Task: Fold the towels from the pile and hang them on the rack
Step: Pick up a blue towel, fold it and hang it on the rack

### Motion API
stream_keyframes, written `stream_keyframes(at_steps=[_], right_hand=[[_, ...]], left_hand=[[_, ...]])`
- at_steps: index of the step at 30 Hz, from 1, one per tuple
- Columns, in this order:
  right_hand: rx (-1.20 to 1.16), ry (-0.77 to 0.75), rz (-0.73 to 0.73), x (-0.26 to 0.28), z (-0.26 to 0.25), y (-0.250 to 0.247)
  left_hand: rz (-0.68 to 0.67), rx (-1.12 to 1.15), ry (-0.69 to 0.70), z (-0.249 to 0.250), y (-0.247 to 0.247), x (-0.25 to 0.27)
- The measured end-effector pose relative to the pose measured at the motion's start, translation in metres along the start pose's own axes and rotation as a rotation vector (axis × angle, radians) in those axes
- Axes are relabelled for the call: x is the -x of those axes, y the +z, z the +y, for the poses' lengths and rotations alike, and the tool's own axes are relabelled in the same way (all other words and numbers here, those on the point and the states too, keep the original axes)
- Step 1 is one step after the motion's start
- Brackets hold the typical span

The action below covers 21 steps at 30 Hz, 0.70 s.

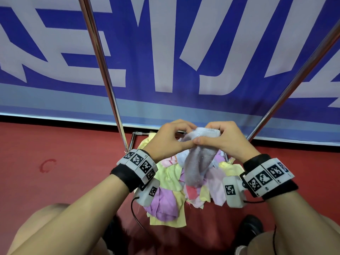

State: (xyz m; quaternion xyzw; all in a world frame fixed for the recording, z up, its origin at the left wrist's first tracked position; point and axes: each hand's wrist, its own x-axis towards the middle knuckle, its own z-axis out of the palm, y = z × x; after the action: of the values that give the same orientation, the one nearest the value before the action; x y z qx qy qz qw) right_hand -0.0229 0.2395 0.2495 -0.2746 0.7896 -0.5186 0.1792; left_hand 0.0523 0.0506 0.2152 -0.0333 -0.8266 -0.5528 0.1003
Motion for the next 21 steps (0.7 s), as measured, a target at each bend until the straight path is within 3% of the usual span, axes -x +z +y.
stream_keyframes(at_steps=[4,10,17,21], right_hand=[[0.043,-0.007,0.071,0.001,0.003,-0.011],[0.004,-0.019,0.052,0.001,0.007,-0.022],[0.147,-0.019,0.051,-0.006,0.023,-0.027],[0.123,-0.026,0.162,-0.010,0.029,-0.027]], left_hand=[[-0.018,0.172,-0.159,-0.003,0.000,-0.003],[-0.115,0.239,-0.264,-0.008,-0.004,-0.011],[-0.092,-0.020,-0.359,-0.011,-0.017,-0.014],[-0.035,-0.123,-0.364,-0.008,-0.035,-0.016]])
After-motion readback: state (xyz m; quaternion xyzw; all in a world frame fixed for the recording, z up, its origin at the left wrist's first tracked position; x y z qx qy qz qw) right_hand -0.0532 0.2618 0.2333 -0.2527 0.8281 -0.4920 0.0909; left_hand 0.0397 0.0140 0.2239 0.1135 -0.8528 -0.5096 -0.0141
